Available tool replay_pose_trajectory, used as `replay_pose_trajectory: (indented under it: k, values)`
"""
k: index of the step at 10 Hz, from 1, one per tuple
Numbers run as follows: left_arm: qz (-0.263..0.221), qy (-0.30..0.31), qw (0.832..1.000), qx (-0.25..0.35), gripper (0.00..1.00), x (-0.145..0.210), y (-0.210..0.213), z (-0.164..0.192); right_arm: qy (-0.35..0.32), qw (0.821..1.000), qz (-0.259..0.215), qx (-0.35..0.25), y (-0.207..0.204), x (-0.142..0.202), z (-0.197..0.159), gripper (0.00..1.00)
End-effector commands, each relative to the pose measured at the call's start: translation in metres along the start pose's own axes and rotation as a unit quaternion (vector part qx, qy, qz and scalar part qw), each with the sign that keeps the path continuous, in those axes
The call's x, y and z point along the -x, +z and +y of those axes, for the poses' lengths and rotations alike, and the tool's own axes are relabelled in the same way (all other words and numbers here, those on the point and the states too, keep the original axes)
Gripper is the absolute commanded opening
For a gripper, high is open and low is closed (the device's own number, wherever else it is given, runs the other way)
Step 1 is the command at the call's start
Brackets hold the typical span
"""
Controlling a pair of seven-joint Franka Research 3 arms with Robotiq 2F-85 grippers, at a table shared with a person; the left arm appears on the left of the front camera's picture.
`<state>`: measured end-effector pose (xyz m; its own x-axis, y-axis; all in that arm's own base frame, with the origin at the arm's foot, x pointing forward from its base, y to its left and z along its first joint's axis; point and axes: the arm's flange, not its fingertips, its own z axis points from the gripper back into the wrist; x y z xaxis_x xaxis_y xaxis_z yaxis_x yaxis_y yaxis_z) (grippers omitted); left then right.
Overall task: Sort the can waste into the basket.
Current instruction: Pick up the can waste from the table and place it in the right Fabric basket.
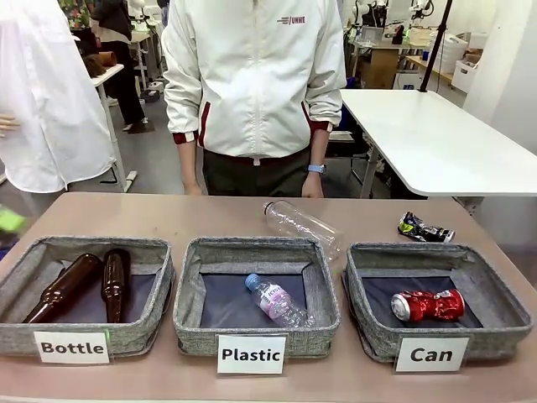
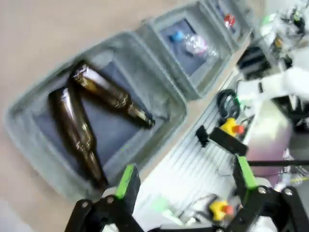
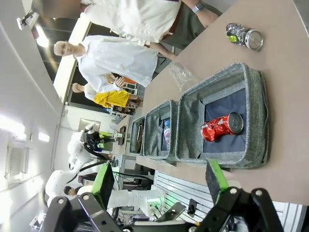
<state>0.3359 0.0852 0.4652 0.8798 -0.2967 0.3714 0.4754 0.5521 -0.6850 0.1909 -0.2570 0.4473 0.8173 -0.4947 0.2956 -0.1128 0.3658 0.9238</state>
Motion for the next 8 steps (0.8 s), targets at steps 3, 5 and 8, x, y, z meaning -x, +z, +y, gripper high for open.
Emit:
replay_pose_trajectory:
  k: [3, 5, 8]
  values:
    - [-0.027, 0.078, 0.996, 0.018, 1.0, 0.029, 0.02, 0.026, 0.013, 1.0, -0.008, -0.011, 0.0, -0.002, 0.001, 1.0]
    - [-0.027, 0.078, 0.996, 0.018, 1.0, 0.029, 0.02, 0.026, 0.013, 1.0, -0.008, -0.011, 0.0, -0.002, 0.001, 1.0]
    - [-0.027, 0.078, 0.996, 0.018, 1.0, 0.029, 0.02, 0.026, 0.013, 1.0, -0.008, -0.011, 0.0, -0.002, 0.001, 1.0]
